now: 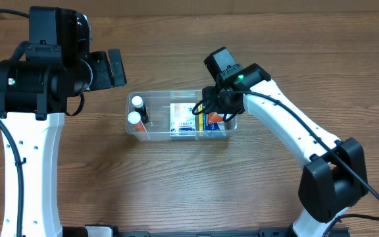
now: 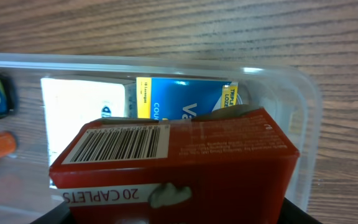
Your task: Pack container
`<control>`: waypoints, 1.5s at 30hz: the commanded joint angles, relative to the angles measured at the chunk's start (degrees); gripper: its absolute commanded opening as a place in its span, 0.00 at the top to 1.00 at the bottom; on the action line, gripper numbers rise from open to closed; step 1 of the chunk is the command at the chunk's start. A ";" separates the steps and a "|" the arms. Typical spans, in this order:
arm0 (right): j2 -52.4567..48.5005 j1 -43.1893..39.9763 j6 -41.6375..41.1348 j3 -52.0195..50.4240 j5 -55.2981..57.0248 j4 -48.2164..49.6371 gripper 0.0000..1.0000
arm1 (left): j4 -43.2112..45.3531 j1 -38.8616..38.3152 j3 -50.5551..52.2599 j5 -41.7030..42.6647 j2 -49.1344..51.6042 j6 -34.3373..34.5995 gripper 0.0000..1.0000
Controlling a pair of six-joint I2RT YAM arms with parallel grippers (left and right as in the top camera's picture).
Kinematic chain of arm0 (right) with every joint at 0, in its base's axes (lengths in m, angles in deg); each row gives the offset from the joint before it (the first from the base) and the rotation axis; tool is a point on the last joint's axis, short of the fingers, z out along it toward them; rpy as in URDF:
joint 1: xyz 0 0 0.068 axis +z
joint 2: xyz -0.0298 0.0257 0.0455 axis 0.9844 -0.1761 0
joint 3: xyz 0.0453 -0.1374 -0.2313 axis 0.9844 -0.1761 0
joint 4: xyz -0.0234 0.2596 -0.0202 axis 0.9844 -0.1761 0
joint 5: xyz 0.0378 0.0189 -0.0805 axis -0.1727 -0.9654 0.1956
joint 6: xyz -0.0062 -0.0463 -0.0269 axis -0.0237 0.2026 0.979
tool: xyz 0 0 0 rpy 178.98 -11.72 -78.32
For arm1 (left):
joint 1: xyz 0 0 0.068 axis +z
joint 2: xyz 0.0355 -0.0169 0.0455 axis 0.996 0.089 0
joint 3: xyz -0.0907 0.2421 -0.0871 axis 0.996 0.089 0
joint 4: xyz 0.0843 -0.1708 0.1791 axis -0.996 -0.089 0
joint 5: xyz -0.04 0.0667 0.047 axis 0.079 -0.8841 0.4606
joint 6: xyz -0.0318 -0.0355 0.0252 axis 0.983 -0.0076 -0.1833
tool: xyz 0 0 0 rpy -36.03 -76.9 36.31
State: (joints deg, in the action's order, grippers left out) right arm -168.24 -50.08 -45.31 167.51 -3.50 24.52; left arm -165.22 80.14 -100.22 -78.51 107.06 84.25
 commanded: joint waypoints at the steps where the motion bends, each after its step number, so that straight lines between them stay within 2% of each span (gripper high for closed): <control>1: -1.38 0.15 0.35 1.29 0.00 0.15 0.41 | 0.11 0.35 0.09 -0.13 0.09 -1.14 0.00; 4: -1.62 0.15 0.37 1.29 0.00 -0.17 0.39 | 0.11 0.35 0.09 -0.13 0.07 -1.14 0.00; 5: -1.62 0.15 0.37 1.29 0.00 -0.26 0.34 | 0.11 0.35 0.09 -0.13 0.09 -1.11 0.00; 6: -1.62 0.15 0.37 1.29 0.02 -0.35 0.26 | 0.09 0.35 0.09 -0.13 0.09 -1.14 0.00; 9: -1.62 0.15 0.35 1.29 0.02 -0.39 0.16 | 0.00 0.35 0.09 -0.15 0.07 -1.14 0.00; 12: -1.57 0.15 0.37 1.51 0.61 -0.13 0.12 | -0.04 0.35 0.09 -0.15 0.09 -1.14 0.00; 16: 1.11 -0.02 0.35 6.47 7.65 -1.92 0.09 | -0.44 0.35 0.09 -1.49 0.09 -1.11 0.00; 19: 4.28 -3.10 0.39 11.47 12.28 -2.27 0.00 | -0.39 0.35 0.09 -1.75 0.07 -1.16 0.00; 22: 6.10 -9.07 1.60 13.14 12.02 0.28 0.00 | 0.83 0.42 0.09 -5.44 0.33 -0.07 0.00; 26: 6.03 -16.92 6.40 13.11 10.93 1.55 0.00 | 3.34 0.81 0.09 -5.77 2.58 -3.96 0.00; 29: 6.38 -21.44 6.38 13.11 8.59 -0.98 0.00 | 2.75 1.51 0.09 -5.68 5.60 -6.80 0.00; 33: 8.37 -23.28 6.38 12.76 7.78 -4.50 0.00 | 2.21 3.74 0.31 -3.41 6.10 -8.26 0.00; 36: 13.05 -23.26 6.16 9.94 7.78 -4.66 0.00 | 0.92 7.02 1.77 1.36 4.85 -10.69 0.00; 41: 22.45 -23.26 6.14 1.42 7.74 -2.80 0.00 | 6.51 10.82 14.29 2.64 -2.29 -11.78 0.00; 45: 33.70 -23.10 4.55 -11.47 7.74 -0.59 0.00 | 14.34 12.13 31.89 4.98 -14.73 -12.46 0.00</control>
State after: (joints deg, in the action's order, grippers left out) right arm -140.31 -73.35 -39.36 163.07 4.28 23.69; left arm -153.05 91.68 -78.21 -76.28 101.70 73.84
